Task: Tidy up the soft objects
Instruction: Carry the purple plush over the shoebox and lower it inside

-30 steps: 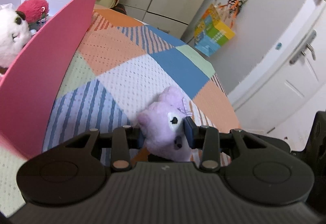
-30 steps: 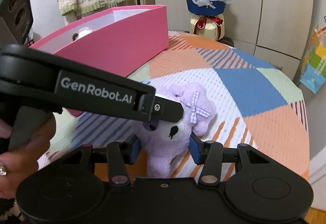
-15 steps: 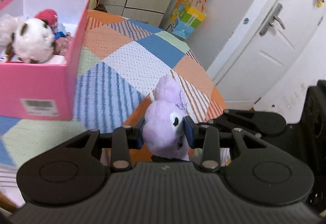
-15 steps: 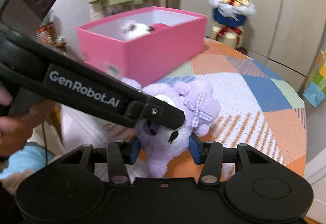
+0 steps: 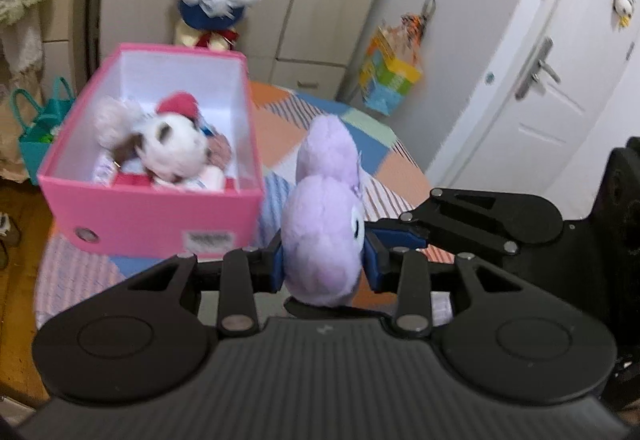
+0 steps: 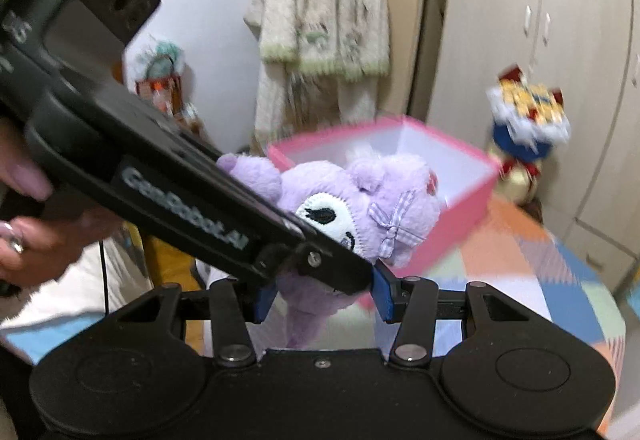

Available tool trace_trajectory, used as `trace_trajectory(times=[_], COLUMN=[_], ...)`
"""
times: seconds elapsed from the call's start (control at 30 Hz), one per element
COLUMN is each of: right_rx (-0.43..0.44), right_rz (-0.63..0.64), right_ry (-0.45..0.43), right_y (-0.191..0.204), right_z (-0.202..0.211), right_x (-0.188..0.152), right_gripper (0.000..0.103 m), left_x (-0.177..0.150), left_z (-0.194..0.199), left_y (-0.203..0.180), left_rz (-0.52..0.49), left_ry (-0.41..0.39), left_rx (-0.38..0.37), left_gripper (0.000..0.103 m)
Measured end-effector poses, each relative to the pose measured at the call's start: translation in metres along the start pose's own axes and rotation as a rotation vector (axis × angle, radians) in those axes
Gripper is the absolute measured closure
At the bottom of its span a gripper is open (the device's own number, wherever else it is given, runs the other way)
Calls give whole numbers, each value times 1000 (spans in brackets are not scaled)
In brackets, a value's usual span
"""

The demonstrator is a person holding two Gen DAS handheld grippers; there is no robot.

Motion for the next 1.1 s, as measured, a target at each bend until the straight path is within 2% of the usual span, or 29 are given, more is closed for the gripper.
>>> trace_trajectory(times=[0.23, 0.4, 0.57, 0.77, 0.97, 1.03, 1.1], right_rx=[28, 36, 48, 57, 0, -19, -45], right_rz=[-71, -149, -240, -271, -211, -201, -173], right_ry=[-98, -69, -25, 15, 69, 90, 74], right_y=[-26, -62, -99, -126, -134, -136, -132], right_z=[-39, -83, -118, -147, -170, -176, -171], right_x=[44, 59, 54, 49, 44, 42, 41], right_gripper=[49, 49, 49, 49, 49, 49, 49], left_x=[55, 91, 115, 126, 126, 125, 123], left_z=[-11, -51, -101, -138, -163, -166, -164], left_y=[38, 71, 91, 103, 114, 116, 117], left_rz=[12, 63, 106, 118, 135, 128, 104], left_ry=[-70, -57, -19, -2, -5, -17, -39], left_rx=[45, 26, 14, 41, 75, 115, 169], left_gripper=[67, 68, 68, 68, 67, 63, 58])
Point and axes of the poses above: each gripper's, at about its wrist camera, not at the fingertips, and z roughly against the way its jaws point, y to its left, x to its top, the point moved 8 cm from there along -z, roughly the way its jaws point, and after that the axes turned 2 degrees about y, right-handed, at the moved point
